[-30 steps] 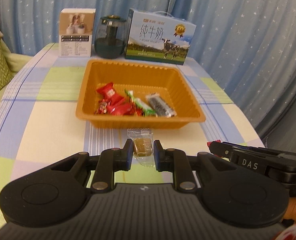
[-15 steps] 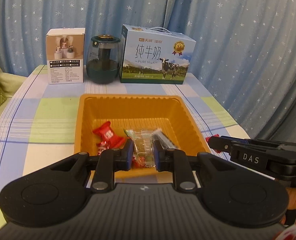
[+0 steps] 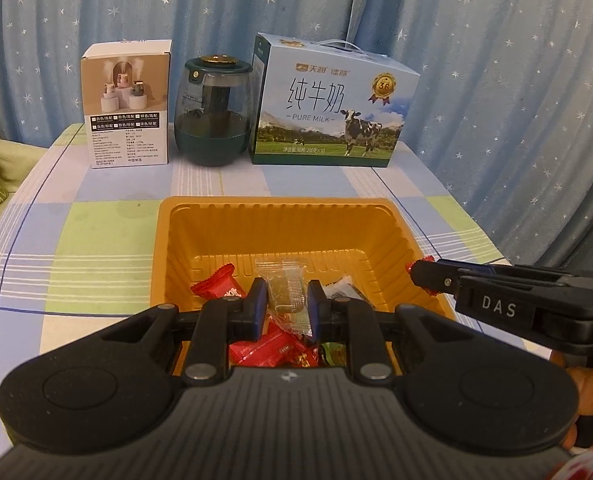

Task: Organize snacks
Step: 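Carry the red candy and clear packet over the orange tray with both grippers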

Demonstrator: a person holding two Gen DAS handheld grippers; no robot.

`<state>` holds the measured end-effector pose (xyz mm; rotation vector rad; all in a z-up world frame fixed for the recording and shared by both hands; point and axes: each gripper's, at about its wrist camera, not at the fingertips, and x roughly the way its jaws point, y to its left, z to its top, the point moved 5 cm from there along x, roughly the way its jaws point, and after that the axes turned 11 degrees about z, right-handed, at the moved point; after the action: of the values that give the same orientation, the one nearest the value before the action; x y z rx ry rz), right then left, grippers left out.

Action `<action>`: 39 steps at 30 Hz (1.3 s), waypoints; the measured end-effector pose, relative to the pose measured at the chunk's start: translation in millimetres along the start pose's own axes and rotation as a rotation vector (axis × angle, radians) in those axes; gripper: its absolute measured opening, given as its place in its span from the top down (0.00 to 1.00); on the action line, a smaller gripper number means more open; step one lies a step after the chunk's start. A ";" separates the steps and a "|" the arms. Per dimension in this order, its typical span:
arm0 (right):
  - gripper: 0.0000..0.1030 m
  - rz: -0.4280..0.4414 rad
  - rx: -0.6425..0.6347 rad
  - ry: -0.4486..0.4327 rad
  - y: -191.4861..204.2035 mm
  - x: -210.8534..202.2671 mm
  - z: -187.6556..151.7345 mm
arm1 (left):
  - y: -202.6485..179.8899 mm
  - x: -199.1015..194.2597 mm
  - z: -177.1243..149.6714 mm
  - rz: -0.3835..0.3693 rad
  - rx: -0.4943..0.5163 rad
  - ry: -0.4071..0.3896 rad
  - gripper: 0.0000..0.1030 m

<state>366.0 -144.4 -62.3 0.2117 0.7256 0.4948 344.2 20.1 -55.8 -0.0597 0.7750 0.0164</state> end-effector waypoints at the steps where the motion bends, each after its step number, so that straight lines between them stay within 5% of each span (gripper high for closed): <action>1: 0.81 0.001 0.001 0.001 -0.5 2.1 0.5 | -0.4 2.1 0.5 0.001 0.003 0.000 0.82; 14: 0.82 -0.007 0.016 0.021 -6.7 11.8 -3.6 | -4.4 19.0 6.6 0.017 0.023 0.011 0.81; 17: 0.82 -0.008 0.017 0.021 -8.5 10.6 -3.6 | -1.6 20.7 6.0 0.032 0.024 0.012 0.67; 39: 0.81 0.013 0.011 0.015 1.8 13.2 7.1 | 20.3 14.4 -5.3 0.076 0.040 0.018 0.66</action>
<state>378.6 -136.4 -64.2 0.2232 0.7416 0.5058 350.1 40.0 -70.6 0.0079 0.7951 0.0721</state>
